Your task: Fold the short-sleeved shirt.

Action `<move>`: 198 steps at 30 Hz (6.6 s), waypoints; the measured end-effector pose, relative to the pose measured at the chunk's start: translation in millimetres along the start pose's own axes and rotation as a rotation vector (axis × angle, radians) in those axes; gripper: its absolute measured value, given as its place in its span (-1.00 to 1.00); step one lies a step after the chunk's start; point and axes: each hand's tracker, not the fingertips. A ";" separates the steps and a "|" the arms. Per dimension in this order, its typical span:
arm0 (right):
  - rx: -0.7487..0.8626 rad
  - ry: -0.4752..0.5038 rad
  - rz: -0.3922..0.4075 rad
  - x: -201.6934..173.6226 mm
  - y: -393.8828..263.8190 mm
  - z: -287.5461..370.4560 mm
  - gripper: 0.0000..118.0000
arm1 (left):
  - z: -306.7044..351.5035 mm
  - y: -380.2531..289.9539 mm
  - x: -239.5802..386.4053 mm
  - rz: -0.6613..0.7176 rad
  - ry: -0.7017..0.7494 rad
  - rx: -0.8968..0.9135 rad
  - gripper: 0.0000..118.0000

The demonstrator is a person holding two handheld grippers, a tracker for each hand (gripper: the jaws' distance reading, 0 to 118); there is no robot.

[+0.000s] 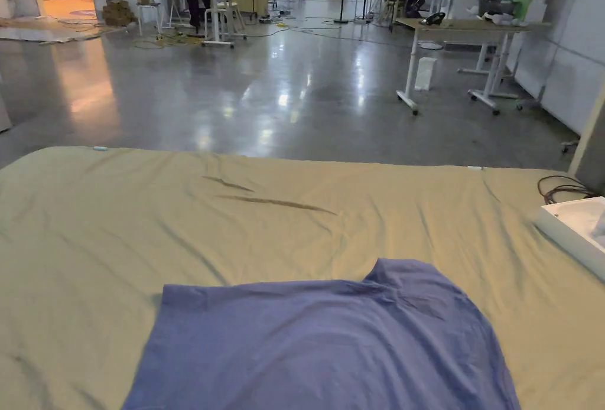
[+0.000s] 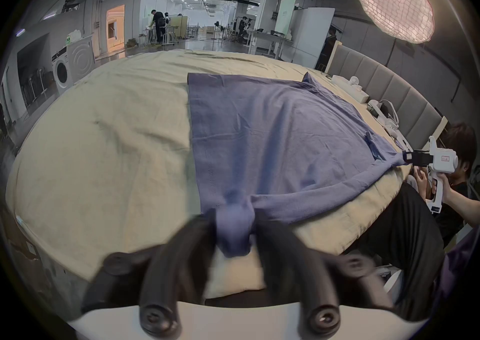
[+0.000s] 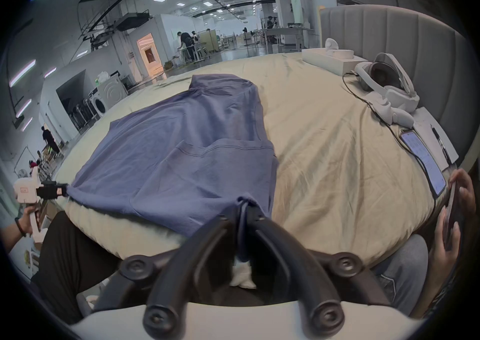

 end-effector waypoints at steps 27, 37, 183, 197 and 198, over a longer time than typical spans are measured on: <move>0.511 0.027 0.129 -144.1 84.8 157.2 -1.00 | 167.2 68.3 180.9 -0.102 0.131 0.584 -0.98; 0.481 0.058 0.137 -146.0 75.3 150.8 -1.00 | 167.4 55.4 150.3 -0.009 0.172 0.527 -0.98; 0.345 0.108 0.211 -140.4 78.9 99.1 -1.00 | 148.8 75.0 173.8 -0.135 0.120 0.517 -0.98; 0.318 0.089 0.208 -133.3 73.4 93.4 -1.00 | 89.3 93.0 98.3 -0.003 0.144 0.361 -0.98; 0.305 0.070 0.218 -134.6 72.7 91.9 -1.00 | 73.9 97.2 86.5 0.034 0.116 0.318 -0.98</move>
